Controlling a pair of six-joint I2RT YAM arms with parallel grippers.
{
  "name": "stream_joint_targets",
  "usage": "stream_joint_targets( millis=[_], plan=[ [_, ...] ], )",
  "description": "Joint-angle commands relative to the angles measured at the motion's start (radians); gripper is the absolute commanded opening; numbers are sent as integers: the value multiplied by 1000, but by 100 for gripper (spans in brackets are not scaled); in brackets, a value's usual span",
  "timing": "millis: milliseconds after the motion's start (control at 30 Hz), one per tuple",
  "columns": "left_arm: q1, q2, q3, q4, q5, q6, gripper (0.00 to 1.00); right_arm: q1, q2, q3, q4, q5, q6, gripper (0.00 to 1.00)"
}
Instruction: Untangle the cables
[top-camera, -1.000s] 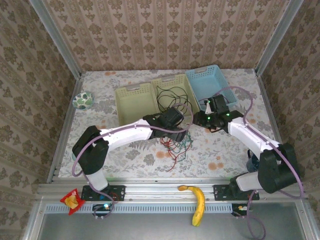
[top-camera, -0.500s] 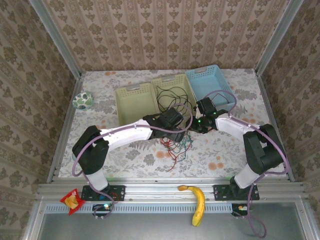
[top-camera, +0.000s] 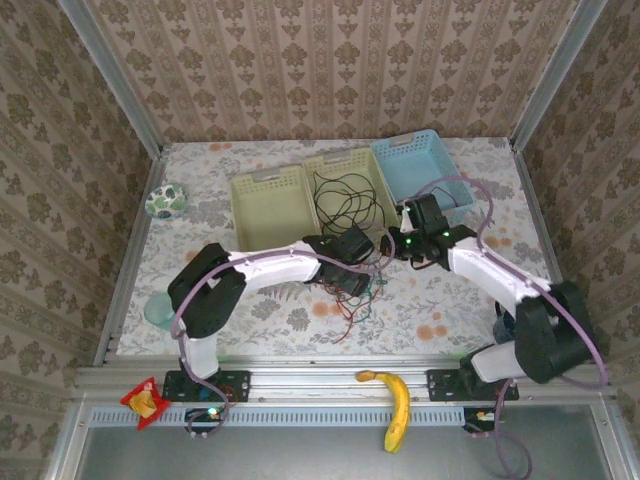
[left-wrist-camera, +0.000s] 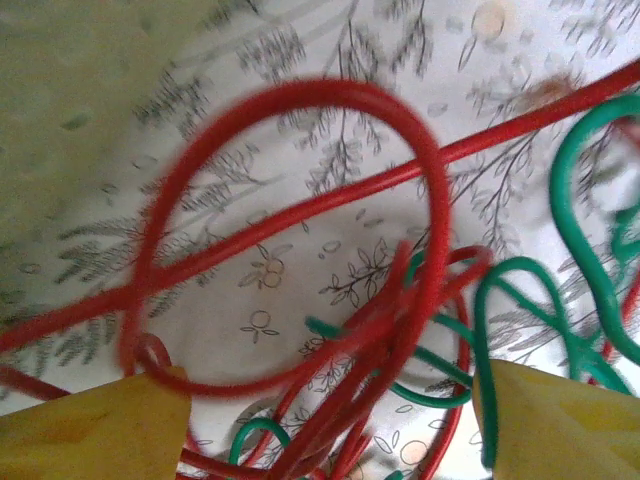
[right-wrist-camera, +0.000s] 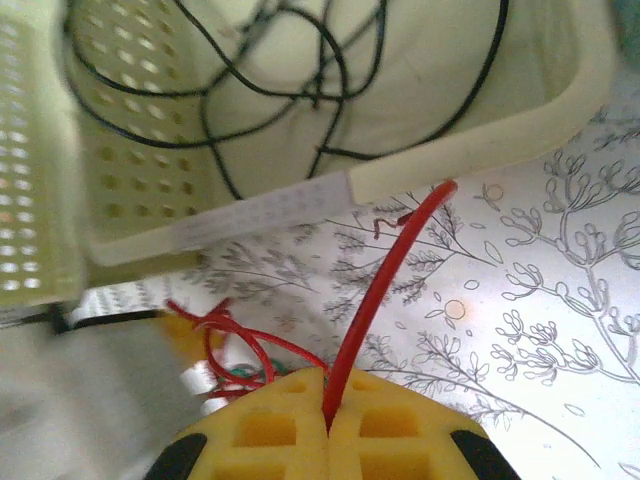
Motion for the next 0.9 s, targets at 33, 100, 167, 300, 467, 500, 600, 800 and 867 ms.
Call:
stream_joint_targets(
  millis=[33, 100, 167, 300, 467, 500, 600, 800, 867],
  plan=[
    [-6, 43, 36, -41, 33, 31, 71, -40, -134, -10, -73, 51, 7, 0],
    [-6, 63, 30, -40, 39, 32, 69, -58, -189, 3, -86, 85, 15, 0],
    [-5, 81, 25, -39, 61, 36, 68, -72, -234, 22, -96, 128, 22, 0],
    [-5, 101, -5, -25, 70, 26, 68, -83, -310, 68, -112, 260, 25, 0],
    [-6, 87, -47, -5, 67, 7, 72, -105, -384, 129, -125, 478, -15, 0],
    [-5, 80, -56, 1, 69, 3, 73, -112, -394, 142, -126, 515, -26, 0],
    [-6, 66, -75, 5, 68, 1, 77, -135, -413, 181, -131, 601, -58, 0],
    [-3, 59, -94, 2, 54, 1, 79, -188, -451, 225, -91, 634, -72, 0],
    [-2, 59, -96, 3, 53, 2, 79, -201, -464, 233, -75, 641, -67, 0]
  ],
)
